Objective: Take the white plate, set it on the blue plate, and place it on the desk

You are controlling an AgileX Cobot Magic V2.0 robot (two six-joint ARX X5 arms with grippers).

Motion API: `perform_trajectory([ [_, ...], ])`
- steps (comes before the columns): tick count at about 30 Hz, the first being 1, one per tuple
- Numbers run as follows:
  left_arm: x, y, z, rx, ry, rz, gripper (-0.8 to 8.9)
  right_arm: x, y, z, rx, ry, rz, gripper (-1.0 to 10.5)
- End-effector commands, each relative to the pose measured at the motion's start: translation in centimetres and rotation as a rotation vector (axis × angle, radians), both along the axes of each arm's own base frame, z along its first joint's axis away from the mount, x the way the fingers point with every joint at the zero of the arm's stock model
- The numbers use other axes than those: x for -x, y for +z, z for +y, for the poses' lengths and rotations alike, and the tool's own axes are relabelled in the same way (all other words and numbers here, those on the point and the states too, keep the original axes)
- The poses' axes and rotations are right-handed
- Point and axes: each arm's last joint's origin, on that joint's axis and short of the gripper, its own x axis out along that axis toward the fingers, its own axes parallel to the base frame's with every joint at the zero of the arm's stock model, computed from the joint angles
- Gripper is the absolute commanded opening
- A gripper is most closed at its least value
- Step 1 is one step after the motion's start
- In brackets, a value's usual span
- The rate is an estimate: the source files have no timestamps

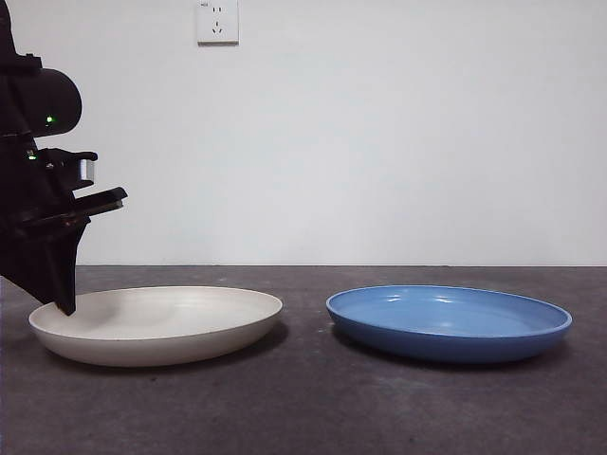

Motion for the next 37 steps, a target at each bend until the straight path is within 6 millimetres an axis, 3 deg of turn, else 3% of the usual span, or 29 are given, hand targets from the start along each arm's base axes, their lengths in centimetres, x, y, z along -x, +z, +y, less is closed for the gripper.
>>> perform_trajectory([
  [1,-0.6,0.4,0.2,0.002,0.009,-0.025,0.1,0.0,0.5,0.0,-0.005,0.004,-0.022,4.7],
  [5,-0.2,2.2,0.6,0.012,0.026,-0.082,0.1,0.0,0.5,0.0,-0.005,0.004,-0.022,4.7],
  [11,0.9,7.1,0.6,0.076,0.011,-0.208,0.09,0.0,0.5,0.0,-0.004,0.004,-0.023,4.7],
  [15,1.6,10.1,-0.4,0.165,-0.013,-0.281,0.1,-0.1,0.6,0.1,-0.005,0.004,-0.03,4.7],
  [19,1.9,11.8,-2.4,0.195,-0.059,-0.32,0.1,-0.1,0.6,0.1,-0.011,-0.001,-0.033,4.7],
  [26,1.7,11.5,-7.3,0.255,-0.157,-0.331,0.1,-0.2,0.7,0.1,-0.028,-0.024,-0.036,4.7],
  [37,-1.5,8.4,-15.0,0.237,-0.251,-0.246,0.1,0.5,1.1,0.0,-0.04,-0.037,-0.059,4.7],
])
